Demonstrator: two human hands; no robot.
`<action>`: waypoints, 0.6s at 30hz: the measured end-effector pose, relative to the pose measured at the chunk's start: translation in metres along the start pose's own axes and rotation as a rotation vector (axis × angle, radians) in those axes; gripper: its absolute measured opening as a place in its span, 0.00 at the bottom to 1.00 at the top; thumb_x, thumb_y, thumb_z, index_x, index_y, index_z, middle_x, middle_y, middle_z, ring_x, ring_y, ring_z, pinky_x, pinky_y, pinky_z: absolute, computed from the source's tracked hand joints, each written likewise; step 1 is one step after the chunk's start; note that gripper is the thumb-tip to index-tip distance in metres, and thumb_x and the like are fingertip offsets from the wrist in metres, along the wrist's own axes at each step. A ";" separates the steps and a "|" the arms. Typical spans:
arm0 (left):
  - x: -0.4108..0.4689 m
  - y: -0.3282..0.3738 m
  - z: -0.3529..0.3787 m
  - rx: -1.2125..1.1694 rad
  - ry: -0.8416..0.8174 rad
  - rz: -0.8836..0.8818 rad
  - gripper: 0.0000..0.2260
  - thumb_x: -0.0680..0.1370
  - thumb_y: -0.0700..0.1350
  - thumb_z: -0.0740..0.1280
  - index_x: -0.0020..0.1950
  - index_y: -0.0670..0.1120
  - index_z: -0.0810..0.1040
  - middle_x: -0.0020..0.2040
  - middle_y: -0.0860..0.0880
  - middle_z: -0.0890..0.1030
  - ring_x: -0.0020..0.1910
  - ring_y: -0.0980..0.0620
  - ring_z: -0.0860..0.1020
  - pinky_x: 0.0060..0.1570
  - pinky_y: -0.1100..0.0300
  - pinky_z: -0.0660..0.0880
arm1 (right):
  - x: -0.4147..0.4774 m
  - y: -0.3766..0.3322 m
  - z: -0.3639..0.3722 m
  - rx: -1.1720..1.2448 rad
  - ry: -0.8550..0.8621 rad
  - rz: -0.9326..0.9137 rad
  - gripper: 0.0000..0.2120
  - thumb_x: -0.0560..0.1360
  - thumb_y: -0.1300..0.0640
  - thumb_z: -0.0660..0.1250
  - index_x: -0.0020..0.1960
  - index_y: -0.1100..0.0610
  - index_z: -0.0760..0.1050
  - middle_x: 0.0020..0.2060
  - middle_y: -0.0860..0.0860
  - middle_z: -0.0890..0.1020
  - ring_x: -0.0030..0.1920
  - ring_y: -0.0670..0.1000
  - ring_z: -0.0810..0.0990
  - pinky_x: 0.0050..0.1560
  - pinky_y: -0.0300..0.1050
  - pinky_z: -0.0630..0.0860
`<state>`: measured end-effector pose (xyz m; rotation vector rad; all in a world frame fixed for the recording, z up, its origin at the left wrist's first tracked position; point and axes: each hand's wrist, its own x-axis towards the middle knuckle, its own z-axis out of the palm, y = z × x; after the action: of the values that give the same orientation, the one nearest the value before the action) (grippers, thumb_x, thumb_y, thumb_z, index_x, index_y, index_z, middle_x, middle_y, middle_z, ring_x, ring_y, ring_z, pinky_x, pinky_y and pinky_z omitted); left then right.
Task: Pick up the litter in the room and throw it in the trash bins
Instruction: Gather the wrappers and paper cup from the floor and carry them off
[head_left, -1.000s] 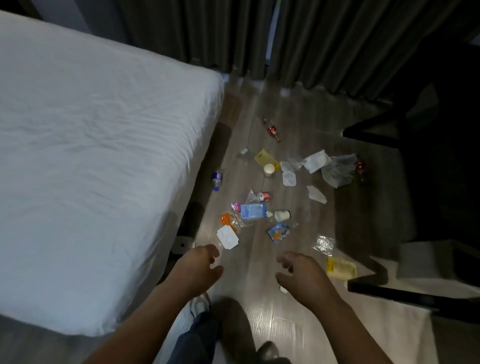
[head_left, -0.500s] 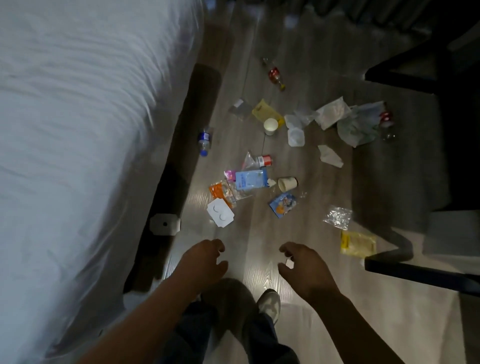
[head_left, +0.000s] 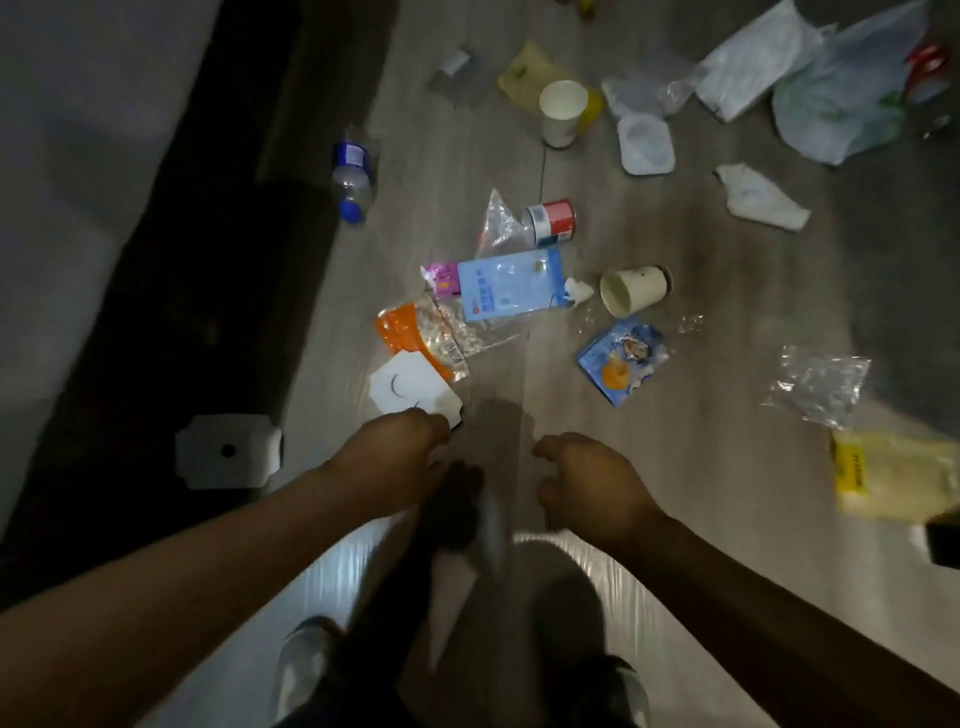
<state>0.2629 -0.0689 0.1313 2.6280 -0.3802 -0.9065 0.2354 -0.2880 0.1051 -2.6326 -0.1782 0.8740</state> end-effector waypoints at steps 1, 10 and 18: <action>0.016 -0.006 0.009 0.038 0.009 0.034 0.15 0.78 0.48 0.65 0.63 0.47 0.75 0.61 0.48 0.79 0.58 0.50 0.77 0.53 0.68 0.68 | 0.015 0.011 0.010 -0.023 0.040 -0.024 0.22 0.73 0.54 0.64 0.67 0.52 0.72 0.59 0.53 0.77 0.59 0.54 0.76 0.56 0.44 0.72; 0.101 -0.027 0.067 0.336 0.177 0.401 0.12 0.77 0.53 0.61 0.57 0.52 0.78 0.54 0.54 0.80 0.50 0.56 0.78 0.38 0.77 0.61 | 0.085 0.088 0.042 -0.147 0.127 -0.129 0.18 0.72 0.54 0.66 0.61 0.54 0.73 0.54 0.53 0.78 0.54 0.55 0.78 0.48 0.43 0.71; 0.100 -0.003 0.073 0.244 0.113 0.435 0.14 0.76 0.50 0.66 0.59 0.46 0.77 0.55 0.47 0.80 0.51 0.50 0.79 0.53 0.58 0.76 | 0.019 0.107 0.042 -0.123 0.140 -0.038 0.17 0.72 0.52 0.68 0.60 0.53 0.75 0.52 0.51 0.79 0.53 0.52 0.78 0.51 0.43 0.73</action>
<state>0.2934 -0.1178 0.0218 2.6279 -1.0402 -0.5960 0.2266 -0.3706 0.0234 -2.7830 -0.2515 0.6833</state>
